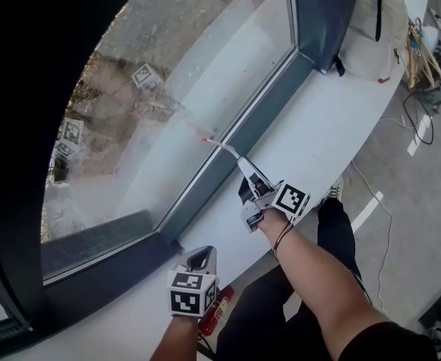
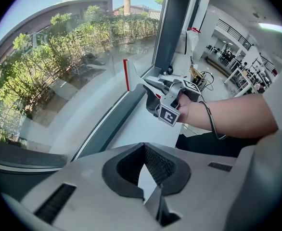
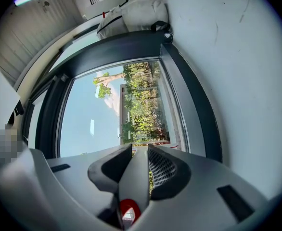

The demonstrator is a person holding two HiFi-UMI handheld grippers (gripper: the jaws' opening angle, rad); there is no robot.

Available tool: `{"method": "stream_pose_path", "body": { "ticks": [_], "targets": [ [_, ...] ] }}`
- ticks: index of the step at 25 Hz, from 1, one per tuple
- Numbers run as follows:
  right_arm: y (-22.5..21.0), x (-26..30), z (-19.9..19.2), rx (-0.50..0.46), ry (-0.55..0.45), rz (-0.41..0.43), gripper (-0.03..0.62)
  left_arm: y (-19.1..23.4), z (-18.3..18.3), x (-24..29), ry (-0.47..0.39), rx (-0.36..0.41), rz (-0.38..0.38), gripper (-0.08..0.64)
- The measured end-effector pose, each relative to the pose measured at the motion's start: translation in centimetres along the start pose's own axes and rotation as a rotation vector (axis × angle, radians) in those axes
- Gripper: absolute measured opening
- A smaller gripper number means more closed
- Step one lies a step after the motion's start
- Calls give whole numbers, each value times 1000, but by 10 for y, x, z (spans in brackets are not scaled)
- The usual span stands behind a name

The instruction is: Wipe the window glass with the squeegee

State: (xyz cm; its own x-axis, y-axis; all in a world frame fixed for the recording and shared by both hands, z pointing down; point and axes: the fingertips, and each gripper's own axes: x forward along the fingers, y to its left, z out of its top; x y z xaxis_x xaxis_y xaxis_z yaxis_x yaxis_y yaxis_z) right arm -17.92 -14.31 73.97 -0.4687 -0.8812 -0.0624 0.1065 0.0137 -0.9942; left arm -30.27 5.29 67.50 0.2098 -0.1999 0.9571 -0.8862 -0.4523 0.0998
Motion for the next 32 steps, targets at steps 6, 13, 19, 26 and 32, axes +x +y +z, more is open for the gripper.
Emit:
{"method": "stream_pose_path", "body": {
  "ticks": [6, 13, 19, 26, 32],
  "targets": [
    [5, -6, 3, -22, 17, -33, 95, -6, 3, -2, -15, 3, -11, 0],
    [48, -28, 12, -135, 98, -57, 95, -24, 26, -22, -101, -19, -44, 0],
    [118, -54, 5, -281, 197, -142, 95, -50, 44, -74, -195, -50, -111, 0],
    [224, -97, -34, -556, 417, -191, 95, -80, 55, -153, -347, -72, -227, 0],
    [338, -162, -64, -837, 553, -216, 95, -89, 68, -237, -514, -144, -304, 0]
  ]
}}
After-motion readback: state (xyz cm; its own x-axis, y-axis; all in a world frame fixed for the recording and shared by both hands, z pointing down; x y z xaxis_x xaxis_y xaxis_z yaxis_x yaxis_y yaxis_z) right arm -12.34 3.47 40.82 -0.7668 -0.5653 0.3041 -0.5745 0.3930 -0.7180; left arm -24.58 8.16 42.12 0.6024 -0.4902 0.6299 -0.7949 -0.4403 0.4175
